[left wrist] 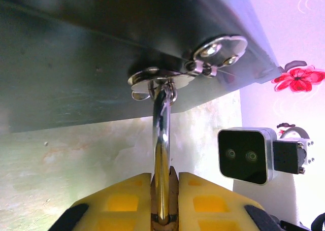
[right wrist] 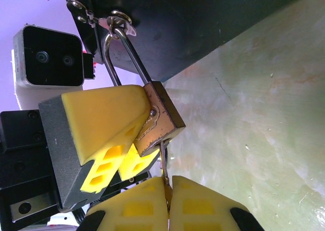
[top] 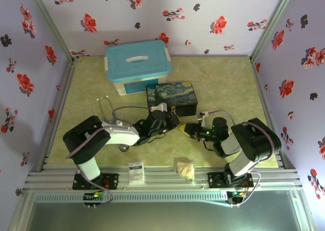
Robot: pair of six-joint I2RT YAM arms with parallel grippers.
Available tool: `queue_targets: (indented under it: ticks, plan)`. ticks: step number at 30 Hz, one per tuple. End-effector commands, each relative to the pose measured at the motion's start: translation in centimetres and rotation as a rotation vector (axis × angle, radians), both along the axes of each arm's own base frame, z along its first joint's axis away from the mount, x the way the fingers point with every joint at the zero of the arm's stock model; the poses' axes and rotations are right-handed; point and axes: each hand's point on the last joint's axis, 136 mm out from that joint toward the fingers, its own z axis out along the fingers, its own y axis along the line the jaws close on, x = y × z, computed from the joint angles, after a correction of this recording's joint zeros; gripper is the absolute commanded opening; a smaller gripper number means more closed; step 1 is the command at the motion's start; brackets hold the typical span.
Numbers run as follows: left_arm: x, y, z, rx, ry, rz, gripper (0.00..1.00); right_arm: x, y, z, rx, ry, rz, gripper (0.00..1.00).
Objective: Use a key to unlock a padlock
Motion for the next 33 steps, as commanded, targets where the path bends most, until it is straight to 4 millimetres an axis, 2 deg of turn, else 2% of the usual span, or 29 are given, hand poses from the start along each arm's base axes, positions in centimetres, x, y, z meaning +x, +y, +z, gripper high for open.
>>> queue_targets:
  ticks: [1, 6, 12, 22, 33]
  plan:
    - [-0.5, -0.7, 0.6, -0.034, -0.008, -0.034, 0.0, 1.3, 0.1, 1.0, 0.019, -0.064, -0.015, 0.0]
    - [-0.5, -0.7, 1.2, -0.048, -0.018, -0.034, 0.0, 2.0, 0.4, 0.1, 0.015, -0.044, -0.018, 0.0]
    - [-0.7, -1.2, 1.0, -0.055, -0.009, -0.045, 0.0, 2.4, 0.5, 1.5, 0.026, -0.103, -0.02, 0.0]
    - [-0.8, -1.9, 1.2, -0.088, 0.007, -0.059, 0.0, 2.4, 1.1, 1.7, -0.013, -0.188, -0.002, 0.0]
    - [-1.3, -2.0, 1.3, -0.101, 0.015, -0.073, 0.0, 4.3, 1.5, 5.5, 0.083, -0.205, -0.04, 0.0]
